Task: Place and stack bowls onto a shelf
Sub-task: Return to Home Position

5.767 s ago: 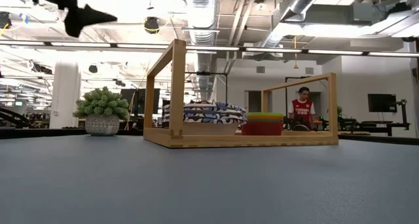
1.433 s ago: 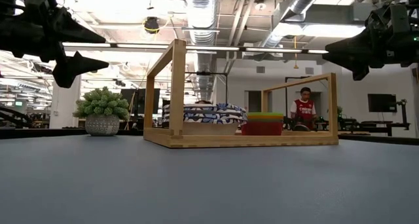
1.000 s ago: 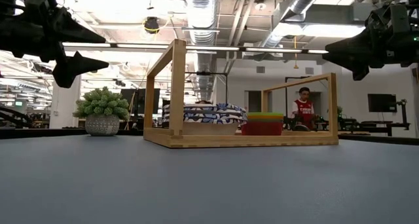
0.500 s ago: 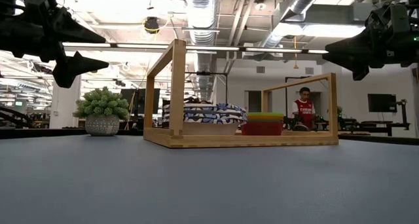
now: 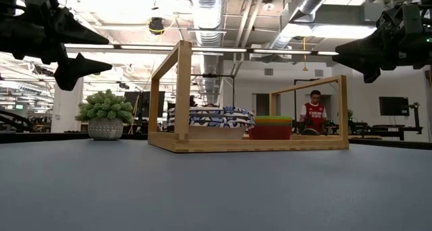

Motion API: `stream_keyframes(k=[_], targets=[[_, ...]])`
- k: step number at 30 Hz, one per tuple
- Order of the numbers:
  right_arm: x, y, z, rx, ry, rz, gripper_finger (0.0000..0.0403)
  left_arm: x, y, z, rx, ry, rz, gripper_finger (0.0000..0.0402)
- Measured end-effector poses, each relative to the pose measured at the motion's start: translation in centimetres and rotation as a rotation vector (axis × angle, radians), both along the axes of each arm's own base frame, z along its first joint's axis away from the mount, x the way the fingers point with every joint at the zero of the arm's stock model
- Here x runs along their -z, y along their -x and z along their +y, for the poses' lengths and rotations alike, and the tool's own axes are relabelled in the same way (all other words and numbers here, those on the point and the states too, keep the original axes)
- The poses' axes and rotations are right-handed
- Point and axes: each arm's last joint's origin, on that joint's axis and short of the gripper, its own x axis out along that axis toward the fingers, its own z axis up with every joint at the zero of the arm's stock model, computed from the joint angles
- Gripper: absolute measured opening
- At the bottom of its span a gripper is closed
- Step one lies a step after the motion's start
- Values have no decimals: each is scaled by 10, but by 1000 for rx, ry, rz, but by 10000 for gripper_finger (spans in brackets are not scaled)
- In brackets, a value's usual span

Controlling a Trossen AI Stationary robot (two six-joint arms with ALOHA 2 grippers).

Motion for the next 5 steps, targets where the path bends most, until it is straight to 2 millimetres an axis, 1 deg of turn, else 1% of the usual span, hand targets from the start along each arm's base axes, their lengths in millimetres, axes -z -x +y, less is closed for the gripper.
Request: stream_keyframes(k=[5], targets=[[0,0,0,0,0,0,171,0,0,0,0,0,0,274]])
